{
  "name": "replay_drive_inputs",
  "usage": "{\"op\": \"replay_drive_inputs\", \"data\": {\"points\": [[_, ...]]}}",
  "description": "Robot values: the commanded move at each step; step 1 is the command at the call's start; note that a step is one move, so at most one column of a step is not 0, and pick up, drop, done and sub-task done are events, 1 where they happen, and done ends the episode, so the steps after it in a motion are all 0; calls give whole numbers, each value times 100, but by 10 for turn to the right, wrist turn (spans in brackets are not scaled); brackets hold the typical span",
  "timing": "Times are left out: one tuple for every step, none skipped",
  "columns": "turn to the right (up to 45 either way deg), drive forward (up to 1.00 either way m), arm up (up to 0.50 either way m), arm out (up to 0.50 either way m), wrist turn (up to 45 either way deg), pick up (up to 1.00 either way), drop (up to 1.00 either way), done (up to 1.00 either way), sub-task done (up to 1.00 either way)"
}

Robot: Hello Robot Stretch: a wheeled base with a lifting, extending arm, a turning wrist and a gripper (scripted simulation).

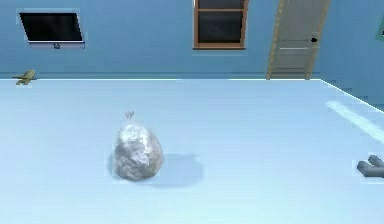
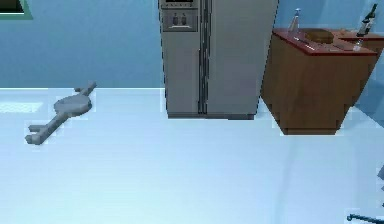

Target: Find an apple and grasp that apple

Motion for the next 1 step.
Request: {"op": "replay_drive_inputs", "data": {"points": [[-450, 0, 0, 0, 0, 0, 0, 0, 0]]}}
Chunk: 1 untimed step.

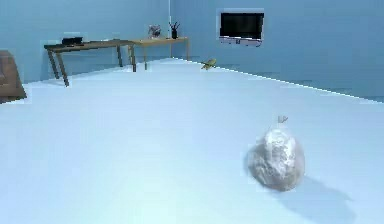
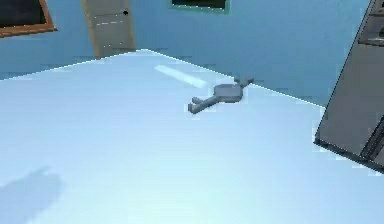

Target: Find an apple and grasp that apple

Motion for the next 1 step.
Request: {"op": "replay_drive_inputs", "data": {"points": [[-420, 0, 0, 0, 0, 0, 0, 0, 0]]}}
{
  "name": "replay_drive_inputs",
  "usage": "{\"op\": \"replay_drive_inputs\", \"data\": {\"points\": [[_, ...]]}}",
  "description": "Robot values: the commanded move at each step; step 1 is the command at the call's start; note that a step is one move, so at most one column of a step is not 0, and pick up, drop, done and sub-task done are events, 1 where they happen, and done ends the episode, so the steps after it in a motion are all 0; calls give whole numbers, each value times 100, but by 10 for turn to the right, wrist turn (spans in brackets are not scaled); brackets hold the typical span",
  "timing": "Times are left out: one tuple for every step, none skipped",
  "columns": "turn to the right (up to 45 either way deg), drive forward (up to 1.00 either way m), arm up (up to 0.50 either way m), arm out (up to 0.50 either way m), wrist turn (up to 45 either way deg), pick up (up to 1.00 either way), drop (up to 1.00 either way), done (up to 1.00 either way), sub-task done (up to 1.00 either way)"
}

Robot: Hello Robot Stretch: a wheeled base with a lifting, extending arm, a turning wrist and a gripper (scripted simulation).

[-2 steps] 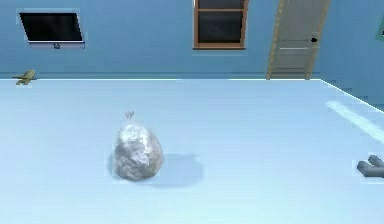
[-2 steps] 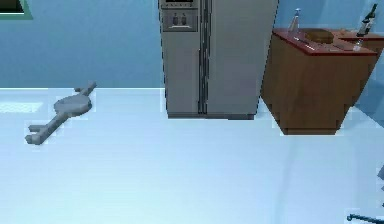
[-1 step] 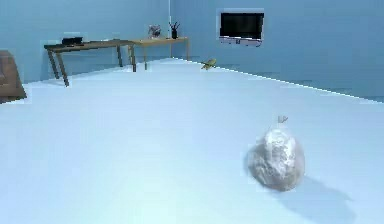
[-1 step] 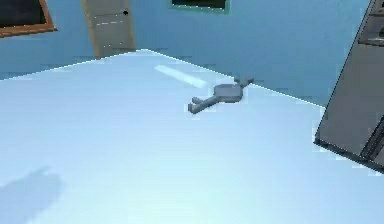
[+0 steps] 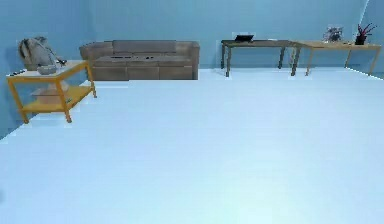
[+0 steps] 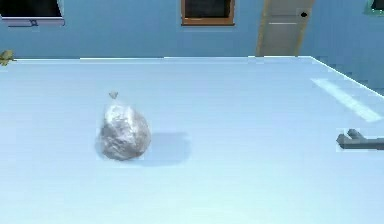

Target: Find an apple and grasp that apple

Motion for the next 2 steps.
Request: {"op": "replay_drive_inputs", "data": {"points": [[0, 35, 0, 0, 0, 0, 0, 0, 0], [-420, 0, 0, 0, 0, 0, 0, 0, 0]]}}
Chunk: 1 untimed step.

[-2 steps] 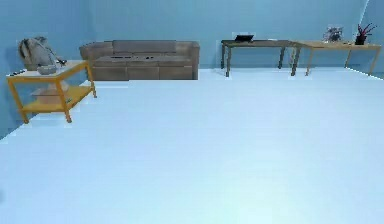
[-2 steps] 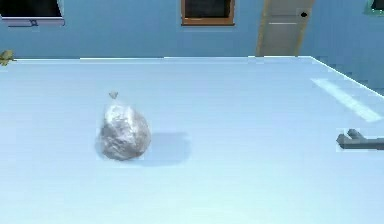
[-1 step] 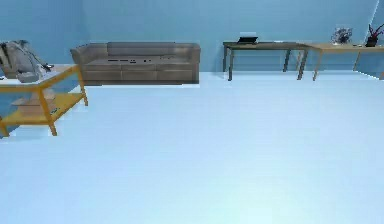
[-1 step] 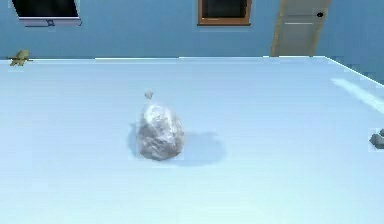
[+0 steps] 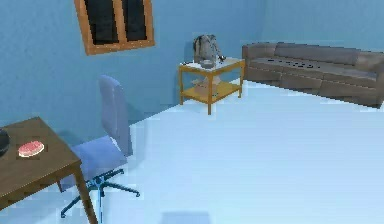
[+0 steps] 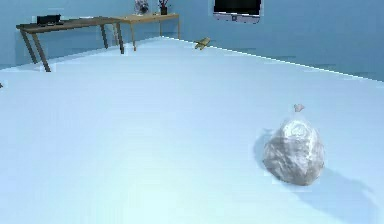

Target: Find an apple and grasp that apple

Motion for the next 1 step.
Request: {"op": "replay_drive_inputs", "data": {"points": [[0, 75, 0, 0, 0, 0, 0, 0, 0]]}}
